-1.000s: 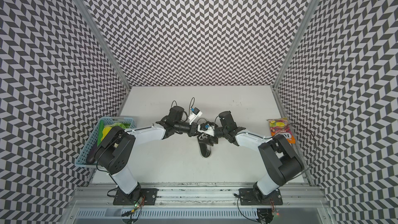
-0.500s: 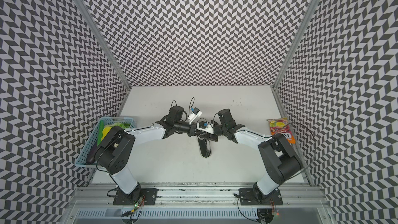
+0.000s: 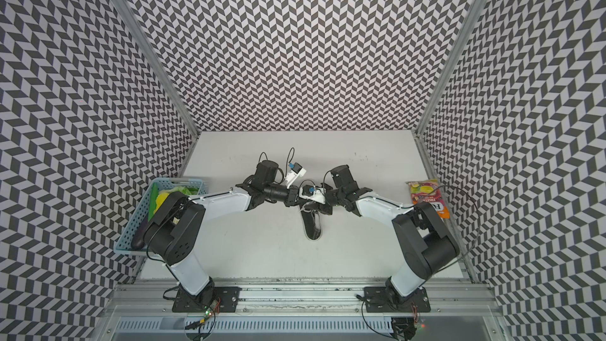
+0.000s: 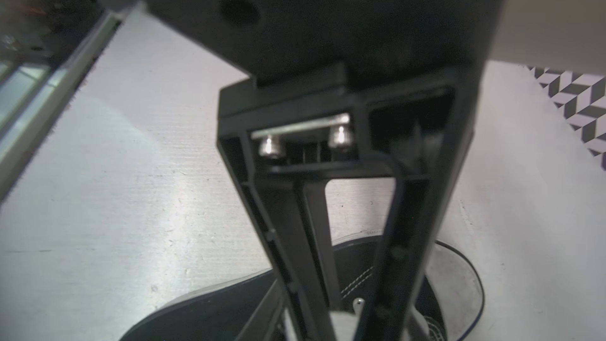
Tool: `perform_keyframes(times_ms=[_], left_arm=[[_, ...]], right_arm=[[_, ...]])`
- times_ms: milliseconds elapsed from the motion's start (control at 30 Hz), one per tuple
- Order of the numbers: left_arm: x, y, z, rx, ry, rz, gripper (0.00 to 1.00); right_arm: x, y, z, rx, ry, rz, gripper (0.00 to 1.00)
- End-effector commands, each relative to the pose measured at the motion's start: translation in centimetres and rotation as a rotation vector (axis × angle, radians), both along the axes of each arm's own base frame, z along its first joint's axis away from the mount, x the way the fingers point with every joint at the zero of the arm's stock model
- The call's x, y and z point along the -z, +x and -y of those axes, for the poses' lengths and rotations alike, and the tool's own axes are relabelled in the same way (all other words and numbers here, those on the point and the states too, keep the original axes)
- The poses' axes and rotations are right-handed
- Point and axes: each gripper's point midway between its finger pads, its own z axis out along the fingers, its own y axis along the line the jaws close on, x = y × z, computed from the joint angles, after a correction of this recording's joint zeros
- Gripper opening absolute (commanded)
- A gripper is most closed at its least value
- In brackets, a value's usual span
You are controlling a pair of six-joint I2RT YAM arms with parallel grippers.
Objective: Tie the shoes
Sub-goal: Cross the shoelace with the shoelace.
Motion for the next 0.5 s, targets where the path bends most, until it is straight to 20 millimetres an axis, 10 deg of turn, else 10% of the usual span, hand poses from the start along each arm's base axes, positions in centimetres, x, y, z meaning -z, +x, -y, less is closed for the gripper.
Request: perform_keyframes(times_ms=[0,467], left_arm=[[-1.5,1.3,0.2,-0.017,-0.021,0.075,0.05],[-2.1,1.5,0.0,-0.031,-0.033,0.086,0.05]], right_arm=[[0.0,0.0,-0.3,-0.010,-0.010,0.004,0.30],[0.4,1.2,0.4,0.054,-0.059,0.037,0.23]])
